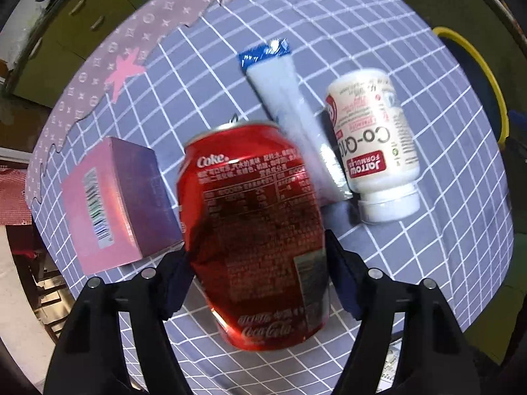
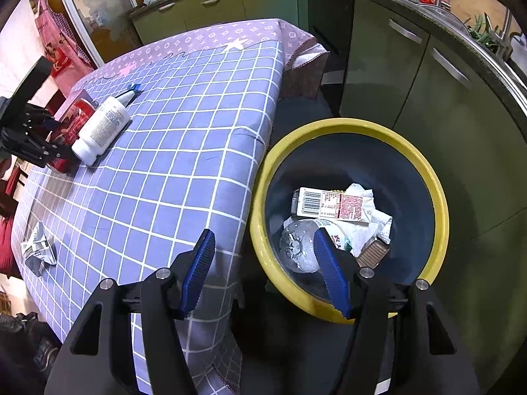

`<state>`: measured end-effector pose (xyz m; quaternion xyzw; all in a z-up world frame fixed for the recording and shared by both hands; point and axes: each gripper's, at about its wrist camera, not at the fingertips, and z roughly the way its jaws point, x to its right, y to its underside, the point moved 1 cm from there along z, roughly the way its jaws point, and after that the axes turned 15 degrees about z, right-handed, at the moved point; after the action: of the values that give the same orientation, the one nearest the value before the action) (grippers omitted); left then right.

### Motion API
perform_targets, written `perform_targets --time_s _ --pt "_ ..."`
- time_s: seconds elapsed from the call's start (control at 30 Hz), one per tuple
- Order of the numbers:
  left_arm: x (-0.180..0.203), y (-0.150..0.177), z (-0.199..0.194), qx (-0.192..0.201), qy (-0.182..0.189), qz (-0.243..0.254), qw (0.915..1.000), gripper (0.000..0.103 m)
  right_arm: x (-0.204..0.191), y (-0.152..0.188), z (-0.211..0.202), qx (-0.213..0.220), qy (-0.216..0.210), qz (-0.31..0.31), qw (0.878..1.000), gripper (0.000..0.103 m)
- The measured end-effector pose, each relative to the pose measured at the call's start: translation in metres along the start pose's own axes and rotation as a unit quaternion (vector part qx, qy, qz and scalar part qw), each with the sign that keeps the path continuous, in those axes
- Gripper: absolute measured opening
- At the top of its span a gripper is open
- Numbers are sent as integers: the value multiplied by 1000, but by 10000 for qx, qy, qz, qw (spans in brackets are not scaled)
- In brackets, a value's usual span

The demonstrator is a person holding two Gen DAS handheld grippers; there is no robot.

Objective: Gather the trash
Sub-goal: 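Close the left gripper around the red Coke can, then lift the Coke can to the bin and open the left gripper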

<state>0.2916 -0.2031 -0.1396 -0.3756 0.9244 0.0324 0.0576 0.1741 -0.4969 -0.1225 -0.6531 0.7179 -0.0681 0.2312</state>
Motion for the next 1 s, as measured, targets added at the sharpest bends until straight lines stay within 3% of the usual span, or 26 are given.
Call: perform_targets --time_s 0.27,0.7,0.87,1.0 --pt "-7 7 11 146 109 121 9998 66 4 1 -3 17 17 54 10000 62" --pt "-14 57 -39 583 131 188 9980 63 -2 4 -5 35 -6 14 10000 62" --pt "-2 72 -79 852 89 388 9956 63 -3 4 -16 149 18 -18 9999 62" --pt "39 53 -109 1175 235 878 9889 63 7 4 -41 379 98 100 9992 62"
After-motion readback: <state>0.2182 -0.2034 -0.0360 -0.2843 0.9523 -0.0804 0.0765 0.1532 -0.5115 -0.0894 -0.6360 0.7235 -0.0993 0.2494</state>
